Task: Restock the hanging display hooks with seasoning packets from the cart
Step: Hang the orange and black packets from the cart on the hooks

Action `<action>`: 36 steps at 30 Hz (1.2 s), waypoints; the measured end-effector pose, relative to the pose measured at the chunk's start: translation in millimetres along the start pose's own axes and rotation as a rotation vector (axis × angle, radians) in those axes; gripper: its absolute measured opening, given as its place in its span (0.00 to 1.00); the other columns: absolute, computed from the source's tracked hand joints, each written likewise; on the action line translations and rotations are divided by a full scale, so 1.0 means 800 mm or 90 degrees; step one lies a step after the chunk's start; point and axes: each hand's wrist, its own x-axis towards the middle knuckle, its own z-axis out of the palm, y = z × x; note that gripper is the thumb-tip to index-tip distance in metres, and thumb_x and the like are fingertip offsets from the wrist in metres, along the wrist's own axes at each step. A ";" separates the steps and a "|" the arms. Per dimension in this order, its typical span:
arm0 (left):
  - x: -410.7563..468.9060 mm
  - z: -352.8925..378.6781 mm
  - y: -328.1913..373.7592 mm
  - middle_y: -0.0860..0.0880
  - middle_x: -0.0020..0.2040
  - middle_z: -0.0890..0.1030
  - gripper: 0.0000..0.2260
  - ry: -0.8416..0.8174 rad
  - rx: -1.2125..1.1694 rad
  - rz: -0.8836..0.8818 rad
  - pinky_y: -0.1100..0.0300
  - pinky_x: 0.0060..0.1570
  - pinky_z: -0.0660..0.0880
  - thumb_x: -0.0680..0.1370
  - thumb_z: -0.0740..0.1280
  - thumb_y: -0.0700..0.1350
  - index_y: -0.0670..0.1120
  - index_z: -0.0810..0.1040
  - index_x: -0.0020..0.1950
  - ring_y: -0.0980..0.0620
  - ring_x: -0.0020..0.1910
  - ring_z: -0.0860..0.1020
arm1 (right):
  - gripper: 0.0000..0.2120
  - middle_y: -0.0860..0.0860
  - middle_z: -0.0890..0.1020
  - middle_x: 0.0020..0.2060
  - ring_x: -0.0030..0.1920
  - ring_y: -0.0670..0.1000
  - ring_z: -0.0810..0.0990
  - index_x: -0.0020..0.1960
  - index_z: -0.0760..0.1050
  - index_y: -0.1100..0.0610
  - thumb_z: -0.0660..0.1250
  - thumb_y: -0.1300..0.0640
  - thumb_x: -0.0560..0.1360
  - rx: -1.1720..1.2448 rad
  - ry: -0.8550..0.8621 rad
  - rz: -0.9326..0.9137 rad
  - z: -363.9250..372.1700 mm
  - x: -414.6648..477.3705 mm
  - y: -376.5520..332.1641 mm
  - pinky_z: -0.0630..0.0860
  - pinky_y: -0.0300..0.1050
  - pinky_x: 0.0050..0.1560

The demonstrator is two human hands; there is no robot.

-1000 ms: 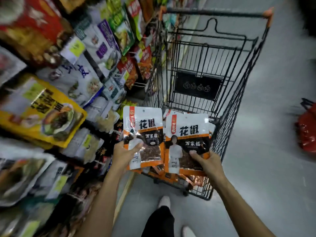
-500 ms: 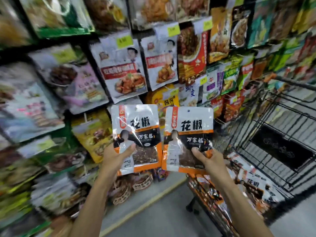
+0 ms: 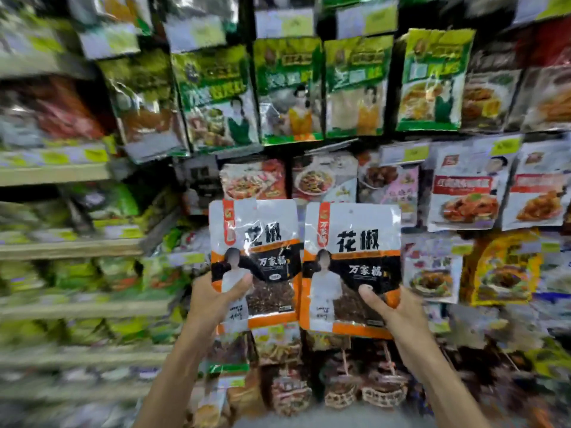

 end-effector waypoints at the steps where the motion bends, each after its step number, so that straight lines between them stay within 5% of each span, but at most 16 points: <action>1: 0.003 -0.034 -0.004 0.62 0.48 0.78 0.15 0.018 0.006 0.006 0.57 0.51 0.75 0.68 0.74 0.50 0.52 0.76 0.53 0.58 0.49 0.77 | 0.25 0.45 0.65 0.23 0.26 0.44 0.69 0.30 0.59 0.53 0.74 0.44 0.65 0.003 -0.016 0.004 0.031 -0.005 0.001 0.66 0.42 0.36; 4: 0.011 -0.128 -0.016 0.57 0.48 0.79 0.16 0.066 0.033 0.004 0.57 0.46 0.74 0.69 0.74 0.50 0.53 0.75 0.54 0.52 0.48 0.77 | 0.18 0.46 0.72 0.24 0.36 0.52 0.78 0.28 0.66 0.49 0.74 0.42 0.62 0.011 -0.048 0.019 0.117 -0.021 0.000 0.72 0.46 0.42; 7: 0.016 -0.202 -0.025 0.50 0.49 0.79 0.18 0.083 0.032 -0.009 0.46 0.51 0.75 0.65 0.72 0.54 0.53 0.75 0.52 0.46 0.51 0.77 | 0.18 0.43 0.69 0.22 0.31 0.46 0.77 0.28 0.66 0.49 0.73 0.42 0.63 0.013 -0.075 0.014 0.186 -0.030 0.000 0.72 0.43 0.39; 10: 0.022 -0.255 -0.028 0.56 0.48 0.80 0.16 0.101 0.012 -0.011 0.52 0.50 0.74 0.64 0.72 0.53 0.56 0.76 0.50 0.50 0.50 0.79 | 0.14 0.42 0.68 0.22 0.26 0.41 0.73 0.29 0.72 0.47 0.73 0.41 0.63 0.010 -0.118 0.017 0.239 -0.031 -0.003 0.70 0.38 0.35; 15: 0.034 -0.314 -0.041 0.47 0.52 0.81 0.16 0.157 0.025 -0.002 0.47 0.52 0.75 0.69 0.73 0.48 0.48 0.78 0.56 0.45 0.52 0.79 | 0.27 0.50 0.70 0.28 0.34 0.50 0.75 0.36 0.67 0.59 0.74 0.38 0.63 -0.015 -0.167 0.027 0.308 0.005 -0.012 0.70 0.46 0.41; 18: 0.045 -0.338 -0.051 0.46 0.54 0.80 0.18 0.189 0.033 0.001 0.46 0.53 0.75 0.72 0.72 0.46 0.46 0.76 0.61 0.44 0.53 0.78 | 0.19 0.45 0.75 0.29 0.37 0.45 0.79 0.35 0.69 0.53 0.74 0.41 0.66 -0.038 -0.202 0.025 0.351 0.039 -0.028 0.70 0.41 0.41; 23: 0.080 -0.352 -0.053 0.58 0.49 0.77 0.17 0.227 0.006 -0.004 0.48 0.53 0.72 0.70 0.73 0.48 0.56 0.72 0.56 0.48 0.52 0.76 | 0.10 0.40 0.79 0.51 0.54 0.39 0.79 0.51 0.76 0.47 0.73 0.51 0.72 -0.018 -0.222 -0.021 0.417 0.102 -0.048 0.72 0.30 0.46; 26: 0.106 -0.350 -0.050 0.59 0.49 0.77 0.16 0.229 -0.013 0.000 0.51 0.51 0.72 0.67 0.73 0.51 0.57 0.74 0.52 0.51 0.50 0.77 | 0.16 0.43 0.80 0.53 0.62 0.51 0.76 0.57 0.76 0.50 0.73 0.50 0.72 -0.023 -0.215 -0.027 0.442 0.141 -0.050 0.75 0.40 0.52; 29: 0.129 -0.343 -0.051 0.59 0.49 0.80 0.17 0.230 -0.005 0.010 0.53 0.50 0.74 0.66 0.73 0.53 0.55 0.76 0.53 0.52 0.50 0.79 | 0.27 0.51 0.79 0.61 0.63 0.52 0.76 0.66 0.72 0.57 0.73 0.49 0.72 -0.006 -0.223 -0.020 0.451 0.169 -0.046 0.74 0.51 0.62; 33: 0.149 -0.333 -0.053 0.53 0.41 0.85 0.10 0.230 -0.016 0.024 0.55 0.41 0.77 0.65 0.73 0.52 0.53 0.81 0.45 0.51 0.43 0.83 | 0.21 0.46 0.83 0.52 0.53 0.44 0.80 0.62 0.75 0.55 0.74 0.51 0.71 0.024 -0.224 -0.007 0.454 0.185 -0.038 0.73 0.36 0.43; 36: 0.162 -0.328 -0.055 0.52 0.41 0.85 0.09 0.223 -0.018 0.026 0.53 0.42 0.78 0.67 0.73 0.50 0.51 0.81 0.45 0.51 0.43 0.83 | 0.16 0.43 0.83 0.48 0.50 0.41 0.79 0.57 0.77 0.51 0.74 0.51 0.71 0.013 -0.219 -0.003 0.454 0.191 -0.033 0.71 0.34 0.40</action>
